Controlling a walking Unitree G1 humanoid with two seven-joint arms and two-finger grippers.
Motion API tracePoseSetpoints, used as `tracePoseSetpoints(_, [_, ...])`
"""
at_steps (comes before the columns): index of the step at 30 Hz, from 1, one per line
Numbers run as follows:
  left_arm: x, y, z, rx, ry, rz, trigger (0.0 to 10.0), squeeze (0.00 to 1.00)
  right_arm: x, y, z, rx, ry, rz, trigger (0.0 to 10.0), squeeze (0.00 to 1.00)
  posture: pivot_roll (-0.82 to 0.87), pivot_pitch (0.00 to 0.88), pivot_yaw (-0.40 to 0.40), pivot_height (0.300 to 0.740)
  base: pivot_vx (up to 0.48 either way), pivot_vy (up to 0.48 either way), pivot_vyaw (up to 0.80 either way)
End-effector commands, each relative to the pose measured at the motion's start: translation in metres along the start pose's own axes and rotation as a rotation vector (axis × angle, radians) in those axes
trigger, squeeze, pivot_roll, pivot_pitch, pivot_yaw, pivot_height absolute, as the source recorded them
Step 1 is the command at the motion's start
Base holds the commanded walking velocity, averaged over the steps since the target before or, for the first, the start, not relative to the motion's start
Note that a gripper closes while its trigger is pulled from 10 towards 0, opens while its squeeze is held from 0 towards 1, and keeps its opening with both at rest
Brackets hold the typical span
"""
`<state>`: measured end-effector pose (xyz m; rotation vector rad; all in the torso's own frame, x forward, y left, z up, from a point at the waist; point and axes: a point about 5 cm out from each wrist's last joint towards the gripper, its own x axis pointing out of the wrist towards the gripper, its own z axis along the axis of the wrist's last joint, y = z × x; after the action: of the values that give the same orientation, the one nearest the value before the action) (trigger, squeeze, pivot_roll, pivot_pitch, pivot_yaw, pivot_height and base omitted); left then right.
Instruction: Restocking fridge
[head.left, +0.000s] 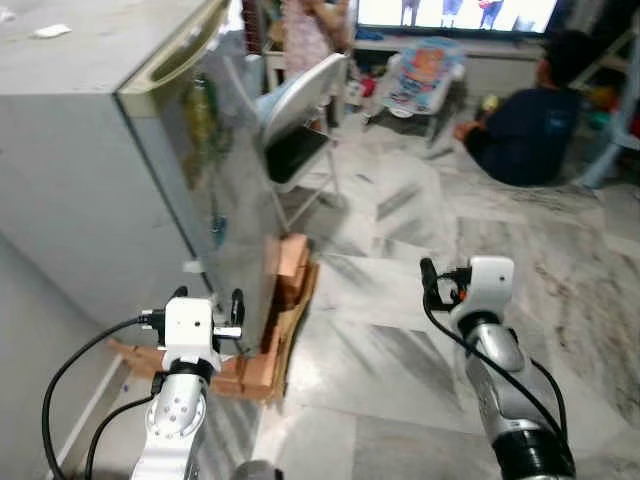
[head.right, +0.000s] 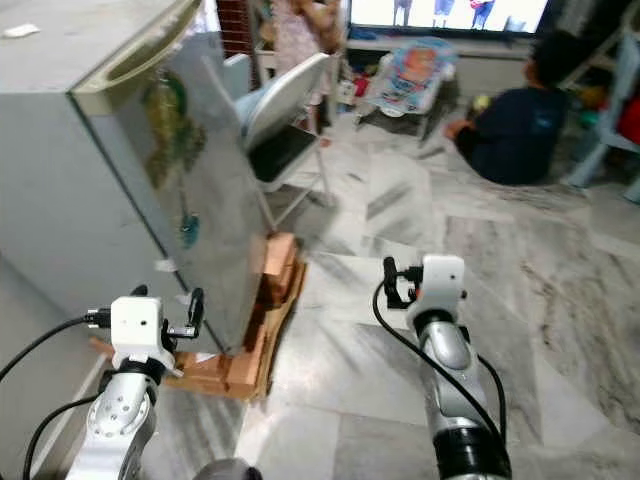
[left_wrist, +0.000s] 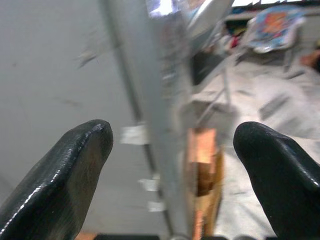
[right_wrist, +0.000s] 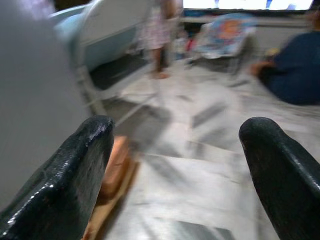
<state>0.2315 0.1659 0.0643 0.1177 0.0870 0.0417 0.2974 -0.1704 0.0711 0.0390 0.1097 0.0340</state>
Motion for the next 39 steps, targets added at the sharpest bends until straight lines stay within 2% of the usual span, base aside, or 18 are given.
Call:
tracePoseSetpoints(1, [0.001,0.0,0.0,0.006,0.006,0.0,10.0,0.0,-0.002,-0.005,-0.002,-0.009,0.006,-0.013,10.0,0.0,-0.03,0.045,-0.004,0.74,0.296,0.379,0.0])
tracePoseSetpoints(9, [0.001,0.001,-0.002,-0.001,0.024,0.026,10.0,0.0,-0.004,-0.004,-0.004,-0.011,0.012,-0.01,10.0,0.0,-0.03,0.041,-0.006,0.74,0.177,0.413,0.0])
tracePoseSetpoints(11, [0.001,0.001,-0.001,0.047,0.01,0.015,10.0,0.0,-0.004,-0.004,-0.004,-0.012,0.012,-0.009,10.0,0.0,-0.03,0.041,-0.006,0.74,0.0,0.277,0.0])
tracePoseSetpoints(13, [0.001,0.001,-0.002,0.02,0.014,0.017,10.0,0.0,-0.004,-0.004,-0.004,-0.014,0.013,-0.009,10.0,0.0,-0.03,0.041,-0.006,0.74,0.0,0.0,0.0])
tracePoseSetpoints(21, [0.001,-0.001,-0.003,0.021,0.024,0.012,10.0,0.0,-0.004,-0.005,-0.005,-0.019,0.019,-0.01,10.0,0.0,-0.03,0.041,-0.007,0.74,0.0,0.0,0.0])
tracePoseSetpoints(27, [0.004,-0.008,-0.002,-0.016,0.025,-0.047,10.0,0.0,-0.008,-0.004,-0.009,-0.028,0.031,-0.009,10.0,0.0,-0.03,0.044,-0.011,0.74,0.0,0.0,0.0])
tracePoseSetpoints(34, [0.011,-0.014,0.003,0.016,0.002,-0.08,10.0,0.0,-0.01,-0.005,-0.015,-0.039,0.089,-0.002,10.0,0.0,-0.03,0.053,-0.021,0.74,0.0,0.0,0.0])
tracePoseSetpoints(39, [0.016,-0.019,0.004,0.013,0.004,-0.126,10.0,0.0,-0.014,-0.005,-0.015,-0.147,0.088,0.05,10.0,0.0,-0.04,0.066,-0.025,0.74,0.0,0.0,0.0])
